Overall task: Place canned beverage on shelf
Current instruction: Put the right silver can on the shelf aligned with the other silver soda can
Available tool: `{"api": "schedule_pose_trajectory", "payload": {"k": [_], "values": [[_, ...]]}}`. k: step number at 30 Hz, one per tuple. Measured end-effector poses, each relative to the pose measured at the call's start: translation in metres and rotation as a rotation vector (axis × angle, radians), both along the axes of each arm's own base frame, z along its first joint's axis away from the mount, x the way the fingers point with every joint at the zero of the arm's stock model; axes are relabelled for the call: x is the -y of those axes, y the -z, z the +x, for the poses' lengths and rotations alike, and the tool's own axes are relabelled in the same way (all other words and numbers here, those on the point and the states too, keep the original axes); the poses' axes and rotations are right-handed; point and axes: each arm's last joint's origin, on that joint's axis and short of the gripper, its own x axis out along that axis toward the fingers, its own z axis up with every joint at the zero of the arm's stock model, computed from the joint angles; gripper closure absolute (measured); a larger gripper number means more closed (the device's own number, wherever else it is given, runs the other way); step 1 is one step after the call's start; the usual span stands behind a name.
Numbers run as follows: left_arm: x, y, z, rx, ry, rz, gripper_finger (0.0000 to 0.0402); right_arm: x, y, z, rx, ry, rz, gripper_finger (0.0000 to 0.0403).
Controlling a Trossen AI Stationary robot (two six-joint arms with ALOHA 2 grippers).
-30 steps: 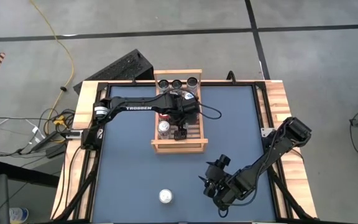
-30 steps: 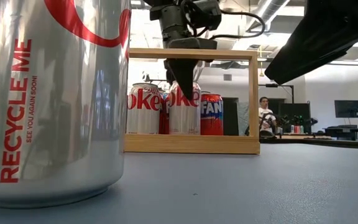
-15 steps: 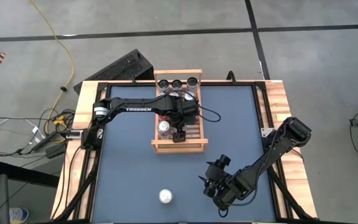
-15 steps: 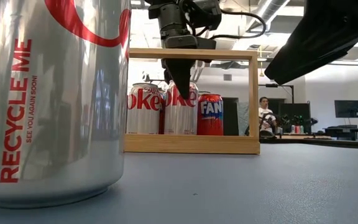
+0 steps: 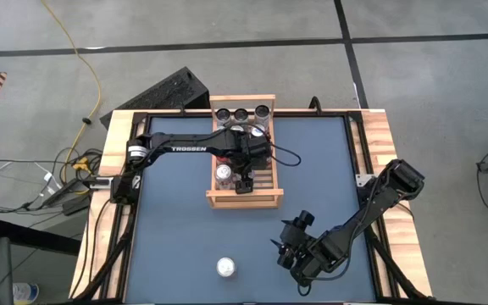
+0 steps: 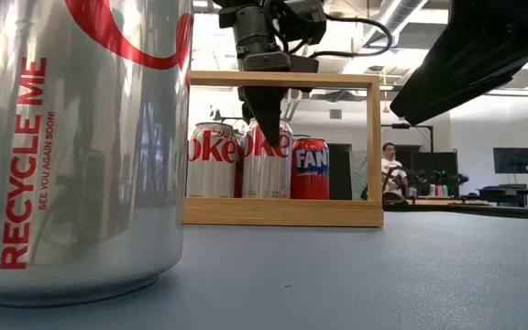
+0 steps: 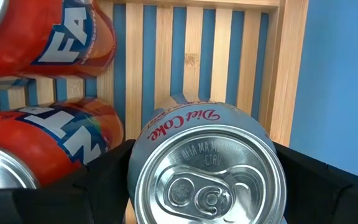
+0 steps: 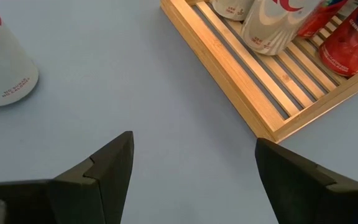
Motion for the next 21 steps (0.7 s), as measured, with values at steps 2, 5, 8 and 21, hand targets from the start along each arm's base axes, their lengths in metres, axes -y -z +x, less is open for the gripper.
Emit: {"api": "schedule_pose_trajectory", "payload": {"k": [2, 5, 8, 21], "values": [[0.0001, 0.0000, 0.0000, 0.000, 0.009, 0.001, 0.0095, -0.0001, 0.0000, 0.0000, 0.000, 0.000, 0.001, 0.0097], [0.0005, 0.0002, -0.0001, -0.001, 0.031, 0.002, 0.0093, -0.0001, 0.0000, 0.0000, -0.001, -0.001, 0.002, 0.0097], [0.0013, 0.0003, -0.0001, 0.002, 0.067, -0.007, 0.0084, -0.0012, 0.0000, -0.0008, -0.001, -0.004, 0.002, 0.0097], [0.0015, 0.0002, -0.0002, 0.001, 0.124, 0.020, 0.0068, -0.0011, 0.0000, -0.0008, -0.001, -0.004, 0.003, 0.0097]]}}
